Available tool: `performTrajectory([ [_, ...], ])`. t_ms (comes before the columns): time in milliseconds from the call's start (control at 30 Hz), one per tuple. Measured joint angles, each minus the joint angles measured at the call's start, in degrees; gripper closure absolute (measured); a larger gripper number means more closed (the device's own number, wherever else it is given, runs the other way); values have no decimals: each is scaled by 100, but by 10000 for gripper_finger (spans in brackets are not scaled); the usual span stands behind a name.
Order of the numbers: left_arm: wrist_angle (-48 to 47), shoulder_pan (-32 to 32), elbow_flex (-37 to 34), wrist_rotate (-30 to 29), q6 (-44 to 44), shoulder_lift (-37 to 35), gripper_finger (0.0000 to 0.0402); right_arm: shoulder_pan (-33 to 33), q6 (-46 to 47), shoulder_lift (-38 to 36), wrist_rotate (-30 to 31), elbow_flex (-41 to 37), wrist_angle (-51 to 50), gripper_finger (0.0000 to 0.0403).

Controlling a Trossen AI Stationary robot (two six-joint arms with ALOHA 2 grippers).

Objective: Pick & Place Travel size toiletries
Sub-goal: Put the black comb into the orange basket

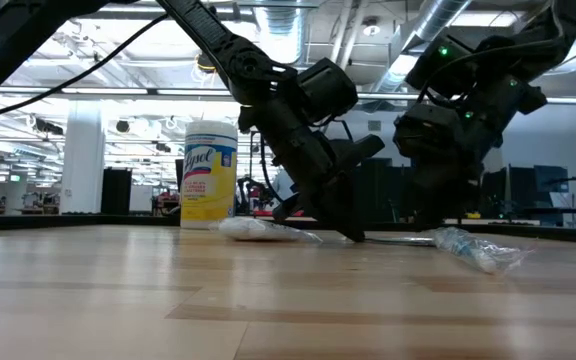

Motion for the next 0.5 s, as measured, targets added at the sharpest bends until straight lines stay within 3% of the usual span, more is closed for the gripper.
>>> performTrajectory([
  [367,-6,0,-4,7,96,8,401,-105,291,2,295,0,-281,188],
  [500,-8,0,-7,6,112,10,401,-151,440,277,20,7,-76,186],
])
